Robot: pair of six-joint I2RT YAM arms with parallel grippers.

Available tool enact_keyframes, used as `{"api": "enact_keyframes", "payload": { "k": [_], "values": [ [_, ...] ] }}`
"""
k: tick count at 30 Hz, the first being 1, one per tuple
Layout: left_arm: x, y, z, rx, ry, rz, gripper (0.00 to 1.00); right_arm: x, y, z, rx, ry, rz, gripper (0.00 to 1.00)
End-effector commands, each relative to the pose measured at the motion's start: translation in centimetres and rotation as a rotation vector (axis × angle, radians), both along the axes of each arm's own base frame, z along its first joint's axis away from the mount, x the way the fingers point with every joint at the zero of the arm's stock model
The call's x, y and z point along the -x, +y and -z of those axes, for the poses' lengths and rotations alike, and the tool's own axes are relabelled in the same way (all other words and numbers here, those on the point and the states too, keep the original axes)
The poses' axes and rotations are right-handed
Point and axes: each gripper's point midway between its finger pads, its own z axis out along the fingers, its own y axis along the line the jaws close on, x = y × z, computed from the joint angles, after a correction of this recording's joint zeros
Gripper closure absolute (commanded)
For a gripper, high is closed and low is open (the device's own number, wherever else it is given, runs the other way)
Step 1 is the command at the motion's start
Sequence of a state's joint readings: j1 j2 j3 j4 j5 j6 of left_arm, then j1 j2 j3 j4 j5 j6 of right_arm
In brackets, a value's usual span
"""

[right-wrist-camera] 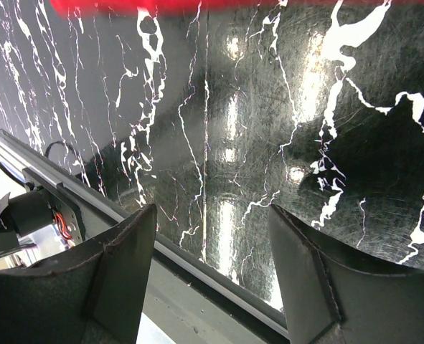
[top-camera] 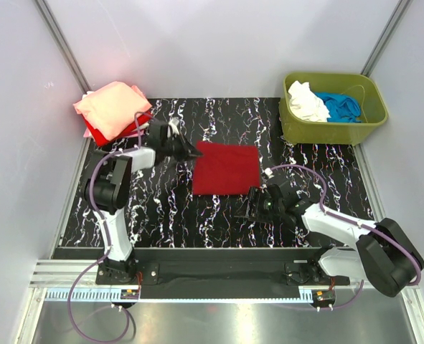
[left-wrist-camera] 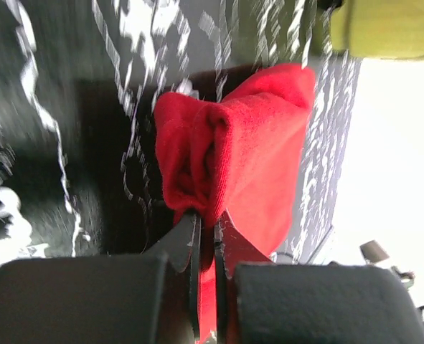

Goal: Fold and stack the t-shirts
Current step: Neatly place the folded tshirt to the corner

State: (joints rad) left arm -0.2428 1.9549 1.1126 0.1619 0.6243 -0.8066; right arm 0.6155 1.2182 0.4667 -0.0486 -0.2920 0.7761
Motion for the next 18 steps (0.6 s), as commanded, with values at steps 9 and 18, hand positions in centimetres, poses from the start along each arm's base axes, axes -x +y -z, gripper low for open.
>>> {"api": "enact_keyframes", "payload": {
  "k": [9,18],
  "values": [
    [-7.9,6.5,-13.9,-0.099,-0.215,-0.059,1.0,-0.8,0.7,-1.8,-0.046,-0.067,0.006,0.29],
    [-13.9,10.6,-17.1,-0.083,-0.247,-0.153,1.0,-1.1,0.9,-2.1,-0.063,-0.097,0.001,0.29]
  ]
}}
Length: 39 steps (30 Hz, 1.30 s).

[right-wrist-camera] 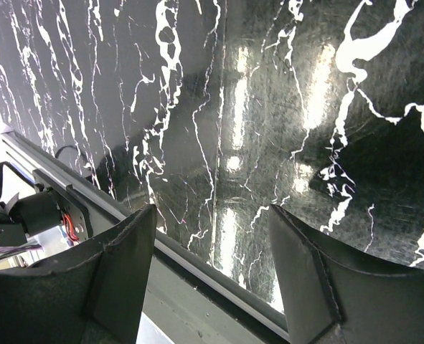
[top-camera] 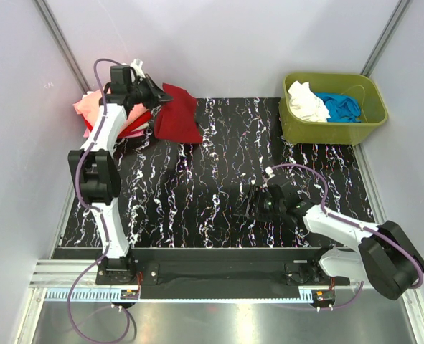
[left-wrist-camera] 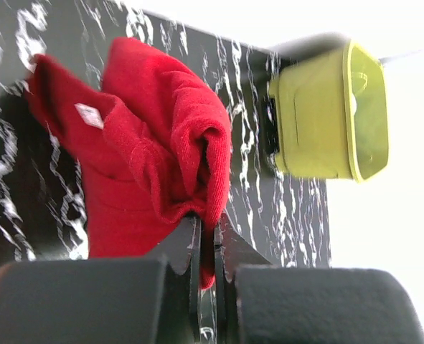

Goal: Fold and stack the t-shirts
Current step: Neatly place the folded tshirt to the corner

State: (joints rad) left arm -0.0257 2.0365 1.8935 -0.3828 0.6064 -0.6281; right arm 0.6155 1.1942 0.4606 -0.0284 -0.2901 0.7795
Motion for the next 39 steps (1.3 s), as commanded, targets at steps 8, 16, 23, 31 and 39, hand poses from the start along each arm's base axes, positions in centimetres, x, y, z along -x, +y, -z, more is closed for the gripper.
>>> {"api": "enact_keyframes", "payload": {
  "k": [8,16,23,31,39],
  "values": [
    [-5.5,2.0,-5.2,0.098,-0.097,-0.05,1.0,-0.9,0.7,-1.3,-0.041,-0.071,-0.002,0.29],
    [-7.0,4.5,-8.3,0.127,-0.173,-0.113,1.0,-0.9,0.7,-1.2,-0.048,-0.07,-0.004,0.29],
    [-7.2,7.1,-10.7,0.158,-0.232,-0.144,1.0,-0.9,0.7,-1.3,-0.051,-0.073,-0.002,0.29],
    [-6.9,8.6,-14.7,0.216,-0.317,-0.161,1.0,-1.0,0.7,-1.3,-0.053,-0.075,0.0,0.29],
    [-5.8,11.8,-19.3,0.254,-0.407,-0.218,1.0,-0.9,0.7,-1.3,-0.054,-0.075,-0.001,0.29]
  ]
}}
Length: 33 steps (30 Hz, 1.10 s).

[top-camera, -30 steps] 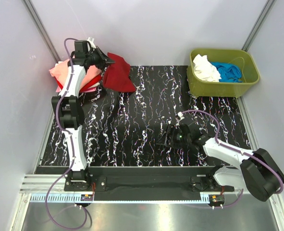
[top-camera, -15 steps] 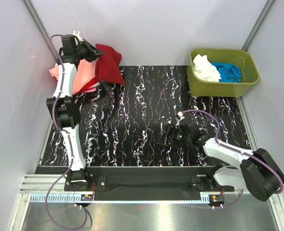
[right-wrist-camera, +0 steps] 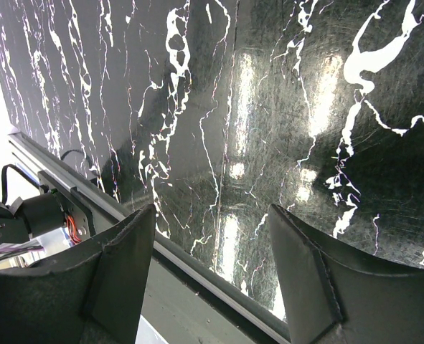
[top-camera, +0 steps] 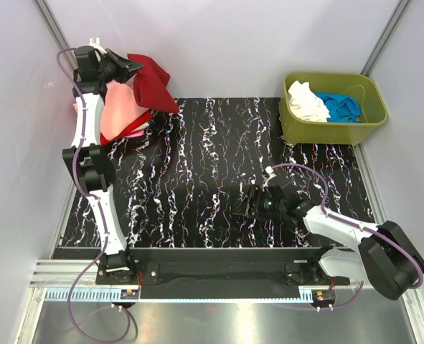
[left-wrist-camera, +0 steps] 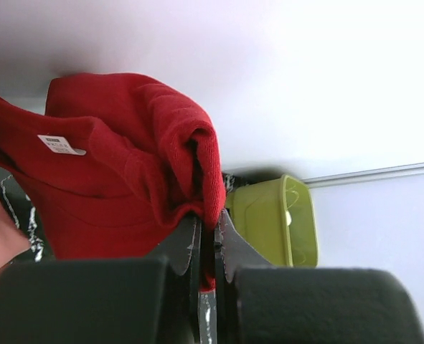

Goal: Fold and stack the t-shirts
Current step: Neatly place the folded tshirt to the corner

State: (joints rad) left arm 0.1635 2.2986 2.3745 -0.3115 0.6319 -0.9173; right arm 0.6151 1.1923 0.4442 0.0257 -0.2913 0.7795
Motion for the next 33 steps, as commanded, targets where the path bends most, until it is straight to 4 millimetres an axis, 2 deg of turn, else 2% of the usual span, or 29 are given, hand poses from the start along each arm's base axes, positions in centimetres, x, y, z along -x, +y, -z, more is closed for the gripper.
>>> {"api": "enact_keyframes", "payload": {
  "k": [1,11,19,22,23,24,26,33],
  "values": [
    [2.9,1.3,-11.8,0.006,-0.278,0.005,1.0,-0.6,0.4,-1.1,-0.031,-0.044,-0.001,0.29],
    [3.9,5.7,-14.5,0.001,-0.34,-0.067,1.0,-0.6,0.4,-1.1,-0.032,-0.043,-0.001,0.29],
    [4.9,6.8,-13.9,-0.023,-0.314,-0.082,1.0,-0.5,0.4,-1.0,-0.032,-0.04,0.0,0.28],
    [5.5,7.4,-12.8,-0.035,-0.286,-0.092,1.0,-0.5,0.4,-1.0,-0.031,-0.04,-0.002,0.29],
    [6.0,7.4,-13.1,-0.049,-0.293,-0.093,1.0,-0.5,0.4,-1.0,-0.031,-0.041,-0.003,0.28],
    [6.0,7.9,-11.9,-0.045,-0.268,-0.096,1.0,-0.6,0.4,-1.1,-0.032,-0.044,-0.002,0.28],
    [6.5,8.8,-11.4,-0.061,-0.259,-0.101,1.0,-0.5,0.5,-1.0,-0.032,-0.042,-0.005,0.28],
    [6.6,11.8,-7.6,-0.107,-0.169,-0.139,1.0,-0.6,0.4,-1.1,-0.032,-0.041,-0.003,0.28]
  ]
}}
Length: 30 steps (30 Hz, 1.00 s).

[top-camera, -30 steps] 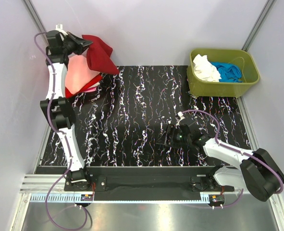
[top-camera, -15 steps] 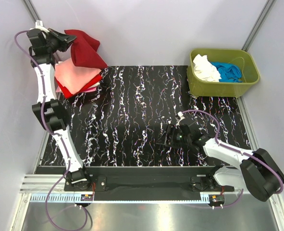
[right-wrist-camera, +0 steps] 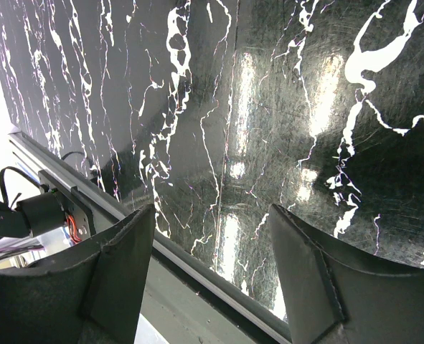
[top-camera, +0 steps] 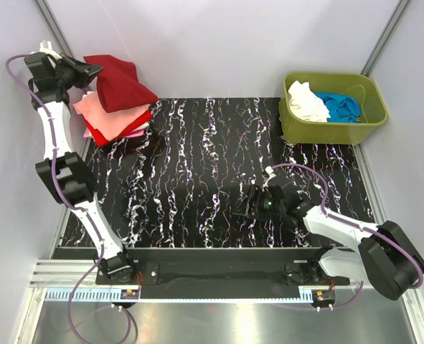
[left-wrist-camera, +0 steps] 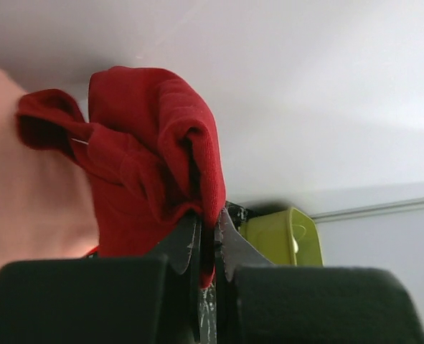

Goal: Fold and stack the t-shirts
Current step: Neatly place the folded tshirt to the corner

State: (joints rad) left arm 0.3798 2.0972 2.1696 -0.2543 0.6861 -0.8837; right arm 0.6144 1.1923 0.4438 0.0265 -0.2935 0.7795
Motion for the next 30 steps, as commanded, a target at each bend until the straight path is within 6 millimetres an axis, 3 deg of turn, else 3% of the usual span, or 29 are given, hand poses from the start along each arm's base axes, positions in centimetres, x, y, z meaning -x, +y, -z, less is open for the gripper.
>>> {"api": "enact_keyframes", "payload": {
  "k": [1,9,19,30],
  "values": [
    [1.6,0.6,-3.0,-0.076,-0.079,0.015,1.0,-0.5,0.4,-1.0,-0.03,-0.041,-0.002,0.28],
    [1.1,3.6,0.7,-0.104,0.023,-0.031,1.0,-0.5,0.4,-1.0,-0.031,-0.04,-0.003,0.28],
    [1.4,6.9,8.0,-0.21,0.224,-0.088,1.0,-0.5,0.4,-1.0,-0.033,-0.039,-0.005,0.27],
    [2.1,10.9,11.5,-0.387,0.359,-0.207,0.98,-0.6,0.4,-0.9,-0.032,-0.035,-0.003,0.27]
  ]
}}
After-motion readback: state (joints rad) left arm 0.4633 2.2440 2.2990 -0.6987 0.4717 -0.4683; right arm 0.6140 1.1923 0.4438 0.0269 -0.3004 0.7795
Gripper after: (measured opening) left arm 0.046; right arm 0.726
